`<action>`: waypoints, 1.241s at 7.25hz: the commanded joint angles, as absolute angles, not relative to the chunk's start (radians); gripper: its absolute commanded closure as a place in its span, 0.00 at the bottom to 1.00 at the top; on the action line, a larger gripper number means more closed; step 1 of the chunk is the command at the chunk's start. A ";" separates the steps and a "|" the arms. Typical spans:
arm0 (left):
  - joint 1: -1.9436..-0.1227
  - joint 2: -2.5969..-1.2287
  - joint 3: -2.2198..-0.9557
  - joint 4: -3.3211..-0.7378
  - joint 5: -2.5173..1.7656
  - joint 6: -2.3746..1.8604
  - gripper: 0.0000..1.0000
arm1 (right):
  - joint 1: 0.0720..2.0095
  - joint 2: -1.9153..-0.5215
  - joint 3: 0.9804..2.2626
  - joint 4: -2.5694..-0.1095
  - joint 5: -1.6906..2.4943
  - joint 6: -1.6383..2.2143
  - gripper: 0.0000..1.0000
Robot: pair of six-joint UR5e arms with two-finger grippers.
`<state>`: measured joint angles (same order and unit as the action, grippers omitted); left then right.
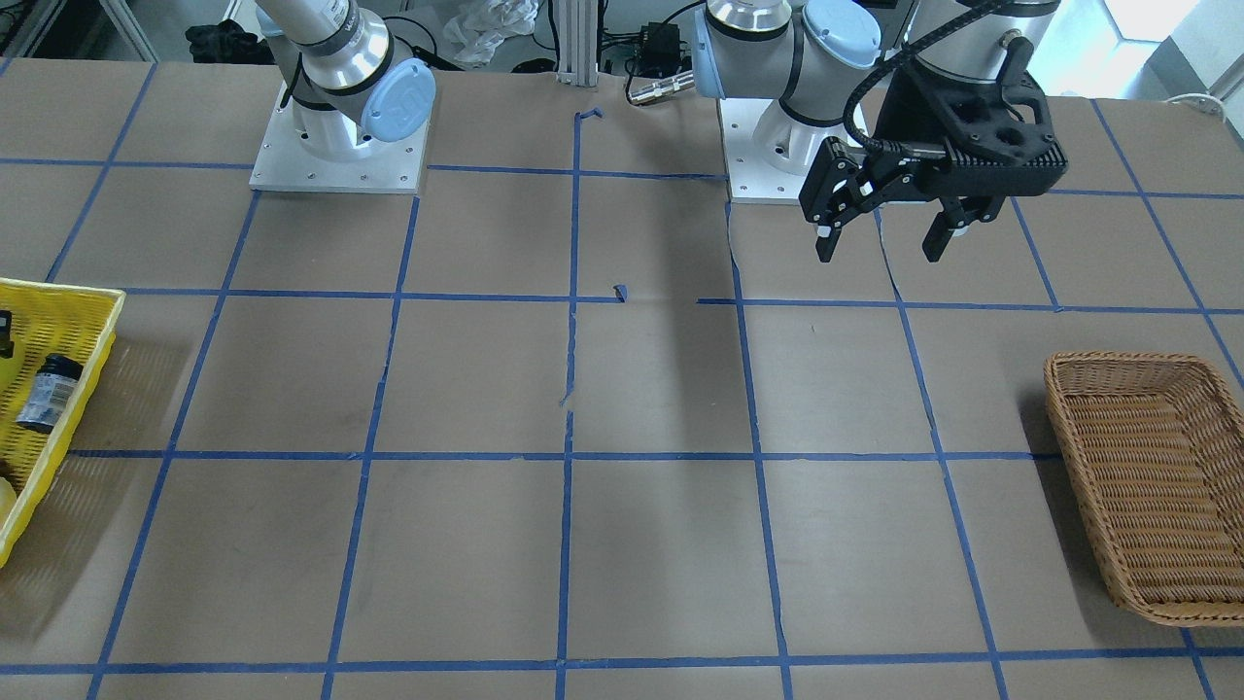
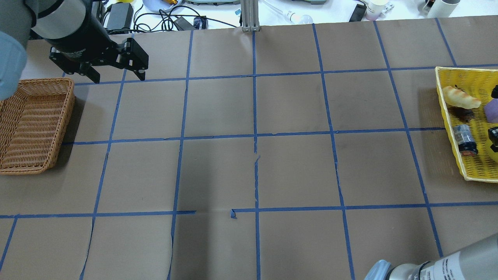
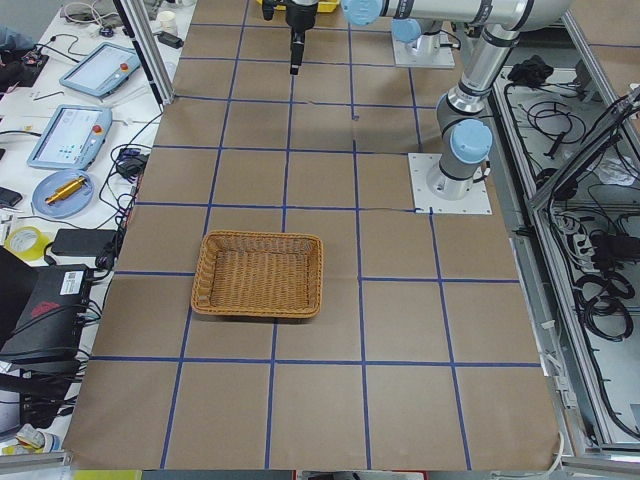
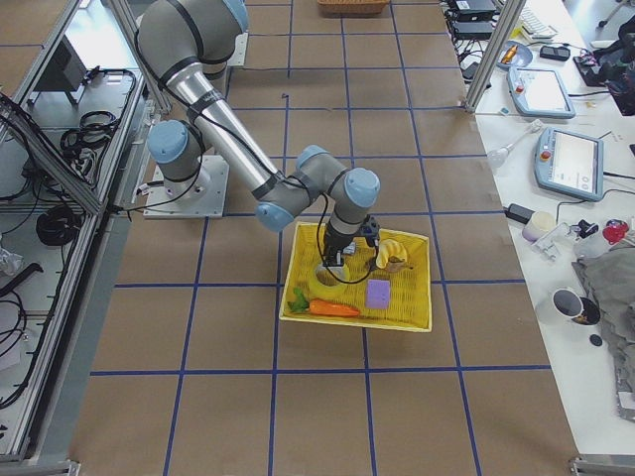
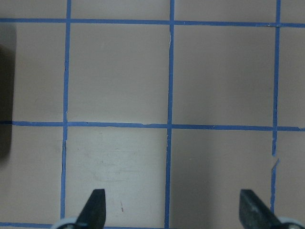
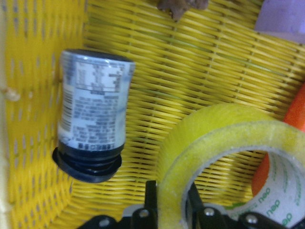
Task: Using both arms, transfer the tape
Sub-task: 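Lower the right gripper and grasp the yellow tape roll by its rim, then carry the tape roll to the table center and set it down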
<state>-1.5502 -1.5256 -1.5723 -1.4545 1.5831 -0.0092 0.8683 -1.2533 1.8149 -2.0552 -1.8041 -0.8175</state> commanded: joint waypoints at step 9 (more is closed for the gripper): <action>-1.551 -1.525 -1.574 -1.453 1.583 -0.009 0.00 | 1.811 -1.157 1.618 -2.090 -1.557 0.503 1.00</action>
<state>-1.5497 -1.5255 -1.5730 -1.4526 1.5830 -0.0092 1.7036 -1.2427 1.6228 -1.9579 -1.5826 0.3118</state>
